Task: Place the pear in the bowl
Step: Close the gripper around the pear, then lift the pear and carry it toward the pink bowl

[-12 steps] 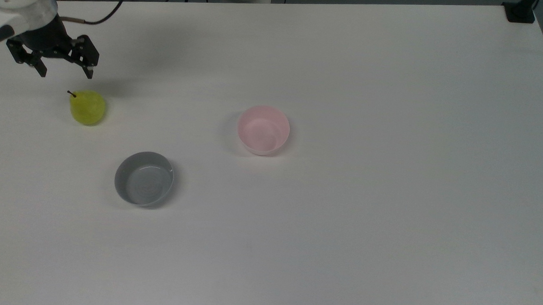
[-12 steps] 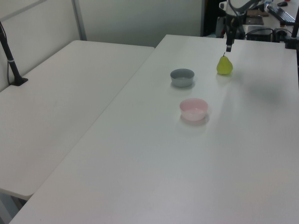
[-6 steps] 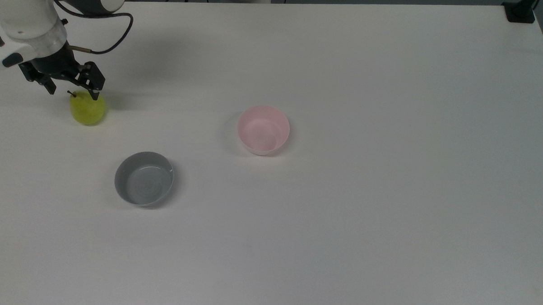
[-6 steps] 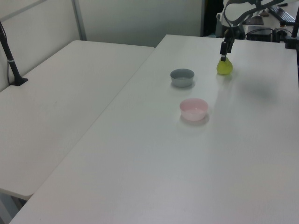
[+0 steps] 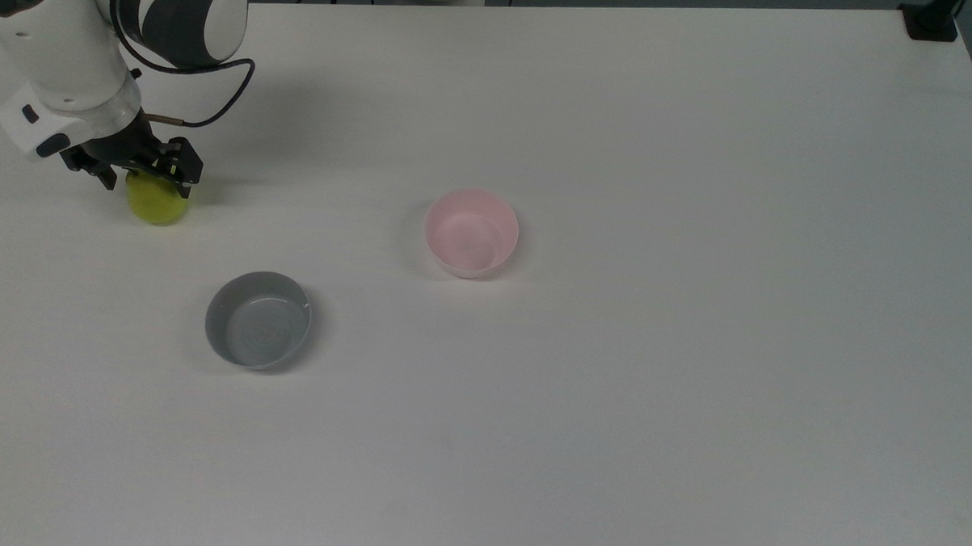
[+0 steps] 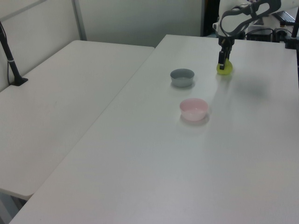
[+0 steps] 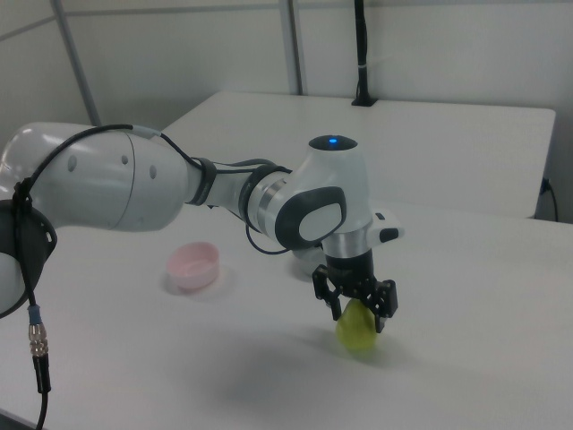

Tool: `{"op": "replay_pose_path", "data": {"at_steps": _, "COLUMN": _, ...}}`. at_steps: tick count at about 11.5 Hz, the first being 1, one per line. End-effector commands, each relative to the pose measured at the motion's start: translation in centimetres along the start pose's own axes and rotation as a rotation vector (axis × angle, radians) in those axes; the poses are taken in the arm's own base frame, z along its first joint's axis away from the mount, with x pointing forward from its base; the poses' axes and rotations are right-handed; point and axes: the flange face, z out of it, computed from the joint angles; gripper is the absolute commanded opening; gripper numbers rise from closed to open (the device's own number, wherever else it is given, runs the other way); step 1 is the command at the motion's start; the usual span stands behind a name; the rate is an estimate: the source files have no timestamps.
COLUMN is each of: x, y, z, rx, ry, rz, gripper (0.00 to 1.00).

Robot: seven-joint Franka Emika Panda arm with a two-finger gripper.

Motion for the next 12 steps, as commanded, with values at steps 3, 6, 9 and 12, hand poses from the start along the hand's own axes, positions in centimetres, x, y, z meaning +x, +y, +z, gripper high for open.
{"op": "replay_pose_path", "data": {"at_steps": 3, "x": -0.5, "y": -0.8, "z": 0.6, "rx": -0.017, "ry": -0.009, "rz": 0.006, "gripper": 0.05}}
{"op": "replay_pose_path", "data": {"at_steps": 6, "x": -0.5, "y": -0.8, "z": -0.4, "rx": -0.018, "ry": -0.005, "rz": 0.005, "gripper": 0.04}}
{"op": "replay_pose_path", "data": {"at_steps": 9, "x": -1.0, "y": -2.2, "z": -5.0, "rx": -0.008, "ry": -0.011, "rz": -0.015, "gripper": 0.04}}
{"op": "replay_pose_path", "data": {"at_steps": 12, "x": -1.7, "y": -4.5, "z": -12.7, "rx": -0.002, "ry": 0.004, "rz": -0.046, "gripper": 0.04}}
